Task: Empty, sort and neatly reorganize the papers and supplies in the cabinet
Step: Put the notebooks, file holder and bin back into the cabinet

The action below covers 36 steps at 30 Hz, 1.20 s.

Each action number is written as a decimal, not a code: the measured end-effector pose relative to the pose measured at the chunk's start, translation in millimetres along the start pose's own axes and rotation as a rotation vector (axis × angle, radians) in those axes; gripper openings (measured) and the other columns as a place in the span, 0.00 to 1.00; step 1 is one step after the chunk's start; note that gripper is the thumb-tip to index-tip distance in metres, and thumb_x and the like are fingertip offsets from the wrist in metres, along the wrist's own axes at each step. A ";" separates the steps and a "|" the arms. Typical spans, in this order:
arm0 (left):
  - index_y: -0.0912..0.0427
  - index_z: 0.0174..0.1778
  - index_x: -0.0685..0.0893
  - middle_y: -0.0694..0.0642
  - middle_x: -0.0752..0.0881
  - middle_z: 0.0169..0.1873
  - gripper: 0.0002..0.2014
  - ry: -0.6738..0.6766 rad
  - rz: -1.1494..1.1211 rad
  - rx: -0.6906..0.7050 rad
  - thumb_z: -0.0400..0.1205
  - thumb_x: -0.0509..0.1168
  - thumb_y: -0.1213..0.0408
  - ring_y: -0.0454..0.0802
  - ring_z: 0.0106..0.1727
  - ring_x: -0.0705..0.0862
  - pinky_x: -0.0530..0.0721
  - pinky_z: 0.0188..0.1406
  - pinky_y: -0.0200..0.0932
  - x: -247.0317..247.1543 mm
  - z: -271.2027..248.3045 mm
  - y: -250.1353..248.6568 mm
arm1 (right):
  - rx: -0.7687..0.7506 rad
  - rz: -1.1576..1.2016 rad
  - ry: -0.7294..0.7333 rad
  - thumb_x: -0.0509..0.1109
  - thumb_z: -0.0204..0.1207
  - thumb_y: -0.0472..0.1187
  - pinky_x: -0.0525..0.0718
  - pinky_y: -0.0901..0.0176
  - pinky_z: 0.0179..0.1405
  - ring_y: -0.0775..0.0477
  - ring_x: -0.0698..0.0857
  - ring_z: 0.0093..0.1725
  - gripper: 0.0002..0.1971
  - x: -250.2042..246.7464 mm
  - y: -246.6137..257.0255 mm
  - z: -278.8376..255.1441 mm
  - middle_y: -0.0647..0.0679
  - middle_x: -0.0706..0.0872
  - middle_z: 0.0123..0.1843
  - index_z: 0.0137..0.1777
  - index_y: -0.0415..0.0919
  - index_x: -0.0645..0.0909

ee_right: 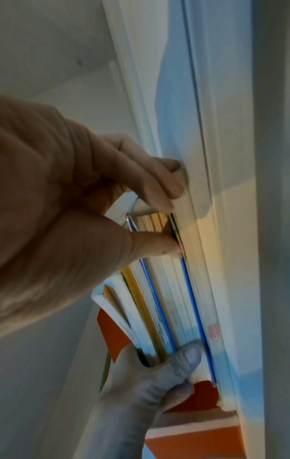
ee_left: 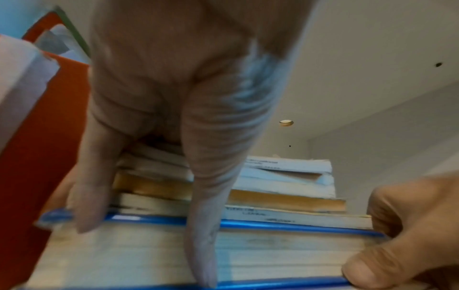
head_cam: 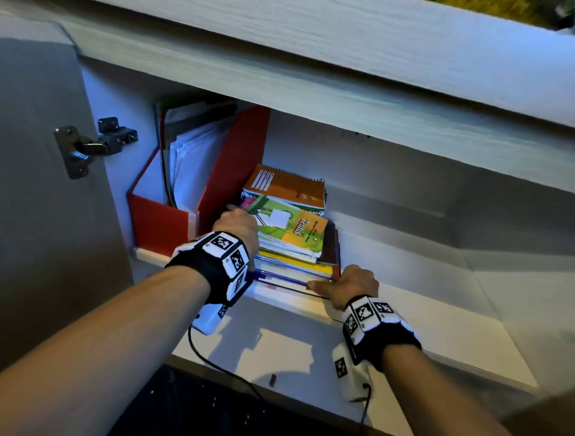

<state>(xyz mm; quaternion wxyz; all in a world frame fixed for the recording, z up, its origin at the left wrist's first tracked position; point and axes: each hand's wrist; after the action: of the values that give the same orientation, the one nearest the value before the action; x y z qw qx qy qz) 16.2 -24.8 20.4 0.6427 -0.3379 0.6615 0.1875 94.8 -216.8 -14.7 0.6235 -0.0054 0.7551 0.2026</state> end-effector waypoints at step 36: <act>0.54 0.85 0.58 0.62 0.64 0.82 0.51 0.175 0.237 0.351 0.72 0.66 0.28 0.62 0.82 0.65 0.68 0.79 0.59 -26.8 8.7 -31.1 | -0.138 0.491 0.352 0.76 0.74 0.39 0.74 0.69 0.32 0.59 0.80 0.36 0.07 -19.5 12.6 -14.4 0.56 0.84 0.38 0.38 0.48 0.81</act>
<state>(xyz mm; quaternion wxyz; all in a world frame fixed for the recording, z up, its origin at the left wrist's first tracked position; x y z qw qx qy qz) 42.4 -35.2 51.4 0.6052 -0.1560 0.7723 0.1139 82.4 -214.5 9.5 0.4137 0.0998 0.8147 0.3938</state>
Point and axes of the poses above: each hand's wrist, its own z-axis towards the middle knuckle, its own x-axis out of the palm, y = z × x
